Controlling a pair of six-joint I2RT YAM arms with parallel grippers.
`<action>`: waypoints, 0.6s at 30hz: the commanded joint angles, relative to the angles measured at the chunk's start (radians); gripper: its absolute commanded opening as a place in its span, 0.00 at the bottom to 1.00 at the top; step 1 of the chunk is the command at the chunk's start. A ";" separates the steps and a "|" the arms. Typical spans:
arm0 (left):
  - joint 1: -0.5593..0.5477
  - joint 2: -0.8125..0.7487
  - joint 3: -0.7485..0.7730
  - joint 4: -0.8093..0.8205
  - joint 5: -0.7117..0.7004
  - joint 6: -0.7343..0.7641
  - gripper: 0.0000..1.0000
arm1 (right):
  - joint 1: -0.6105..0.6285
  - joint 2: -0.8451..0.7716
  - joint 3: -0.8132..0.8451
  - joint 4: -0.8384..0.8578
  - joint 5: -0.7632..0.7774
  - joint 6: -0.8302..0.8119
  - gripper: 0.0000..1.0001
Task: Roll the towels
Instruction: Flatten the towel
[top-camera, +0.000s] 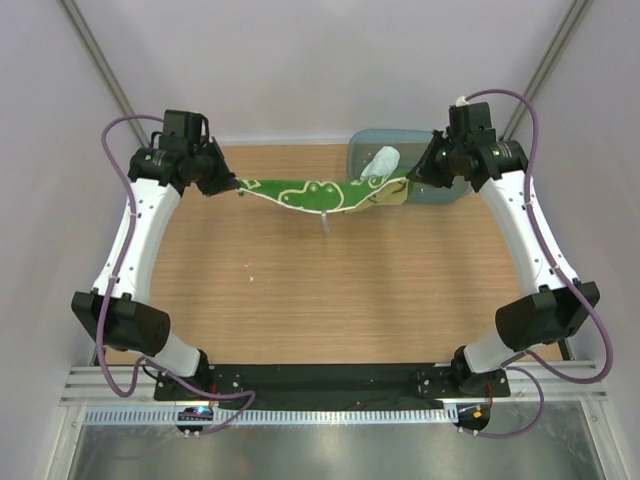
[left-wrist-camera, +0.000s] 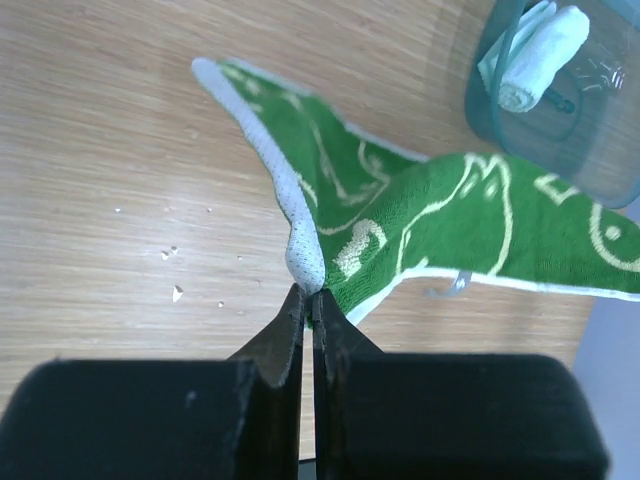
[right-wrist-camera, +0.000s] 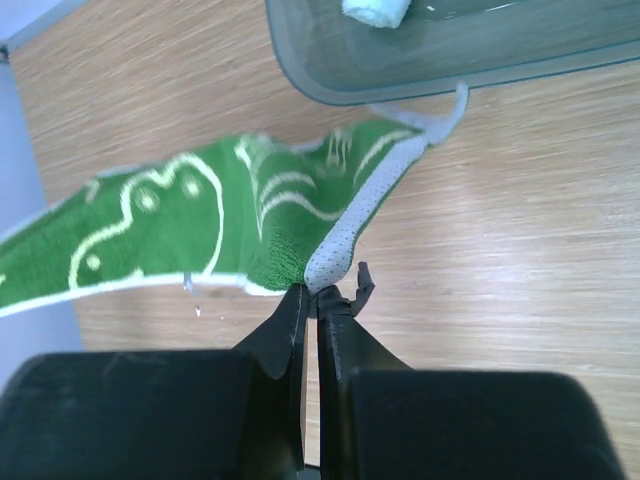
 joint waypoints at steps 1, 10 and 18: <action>0.015 -0.070 -0.007 -0.021 0.025 0.041 0.00 | 0.009 -0.084 -0.029 -0.016 -0.067 -0.044 0.01; 0.015 -0.280 -0.547 0.045 0.008 -0.019 0.05 | 0.009 -0.420 -0.753 0.131 -0.100 0.023 0.01; 0.033 -0.363 -0.853 0.043 0.020 -0.089 0.68 | 0.009 -0.525 -0.928 0.122 -0.081 0.036 0.74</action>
